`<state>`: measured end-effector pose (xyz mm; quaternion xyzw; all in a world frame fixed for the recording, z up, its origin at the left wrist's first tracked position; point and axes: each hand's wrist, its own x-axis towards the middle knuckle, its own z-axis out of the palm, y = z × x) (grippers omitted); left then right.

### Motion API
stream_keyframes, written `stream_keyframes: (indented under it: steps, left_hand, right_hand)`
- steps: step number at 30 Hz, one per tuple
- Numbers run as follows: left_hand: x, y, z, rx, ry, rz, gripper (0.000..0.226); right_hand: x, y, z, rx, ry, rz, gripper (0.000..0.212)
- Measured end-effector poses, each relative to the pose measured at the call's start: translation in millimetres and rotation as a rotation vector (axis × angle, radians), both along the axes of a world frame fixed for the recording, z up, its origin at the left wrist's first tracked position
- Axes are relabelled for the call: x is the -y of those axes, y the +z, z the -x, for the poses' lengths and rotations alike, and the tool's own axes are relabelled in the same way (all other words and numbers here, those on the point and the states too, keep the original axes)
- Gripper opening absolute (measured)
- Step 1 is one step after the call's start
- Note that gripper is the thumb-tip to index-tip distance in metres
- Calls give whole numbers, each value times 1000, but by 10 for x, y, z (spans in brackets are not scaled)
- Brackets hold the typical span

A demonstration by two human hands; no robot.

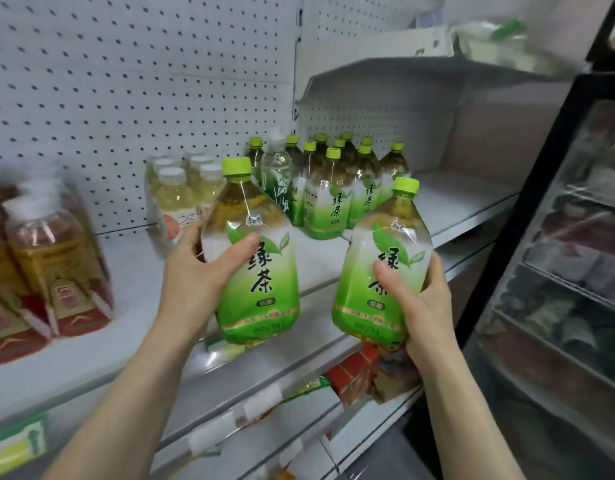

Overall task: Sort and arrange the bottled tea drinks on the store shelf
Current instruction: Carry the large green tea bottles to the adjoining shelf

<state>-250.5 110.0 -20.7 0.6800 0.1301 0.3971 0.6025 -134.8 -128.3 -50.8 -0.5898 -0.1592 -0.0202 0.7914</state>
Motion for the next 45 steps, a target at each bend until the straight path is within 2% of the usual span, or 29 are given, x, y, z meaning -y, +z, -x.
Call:
stream_keyframes:
  steps: [2, 5, 8, 11, 13, 15, 19, 23, 27, 30, 32, 35, 38, 40, 43, 45]
  left_hand:
    - [-3, -33, -289, 22, -8, 25, 85]
    - [20, -43, -696, 28, -10, -11, 50]
    - [35, -14, -1098, 19, 4, -38, 41]
    - [-10, -63, -1519, -8, 30, -19, 63]
    - [-10, -90, -1731, -48, 50, -45, 68]
    - [21, -110, -1885, -84, 65, -75, 75]
    - [119, -160, -2103, -139, 90, -106, 107]
    - [281, -212, -2255, -154, 108, -79, 88]
    - [492, -235, -2440, -155, 145, -87, 99]
    - [653, -265, -2553, -155, 176, -79, 104]
    - [736, -299, -2613, -163, 205, -100, 100]
    - [844, -349, -2682, -156, 215, -116, 95]
    - [913, -363, -2716, -148, 238, -145, 96]
    - [928, -362, -2715, -162, 242, -165, 95]
    - [922, -354, -2657, -184, 199, -224, 87]
    - [802, -293, -2578, -141, 266, -281, 78]
  right_hand:
    - [-16, 2, -303, 20, -16, 15, 84]
    - [-72, 3, -728, 53, -26, 26, 85]
    - [-134, 42, -1145, 58, -35, 34, 85]
    - [-174, 112, -1570, 109, -47, 77, 65]
    - [-187, 146, -1847, 135, -45, 101, 60]
    - [-174, 160, -2111, 142, -32, 117, 66]
    - [-122, 162, -2612, 190, 69, 200, 77]
    - [-77, 57, -2998, 186, 251, 239, 80]
    - [-47, -44, -3326, 146, 406, 241, 79]
    - [23, -39, -3557, 146, 492, 293, 91]
    - [75, -23, -3682, 164, 555, 327, 98]
    - [152, 36, -3782, 216, 595, 413, 96]
    - [210, 153, -3734, 315, 503, 522, 105]
    - [199, 266, -3599, 475, 305, 534, 106]
    - [73, 422, -3274, 744, 7, 438, 79]
    - [-93, 485, -3043, 837, -10, 402, 62]
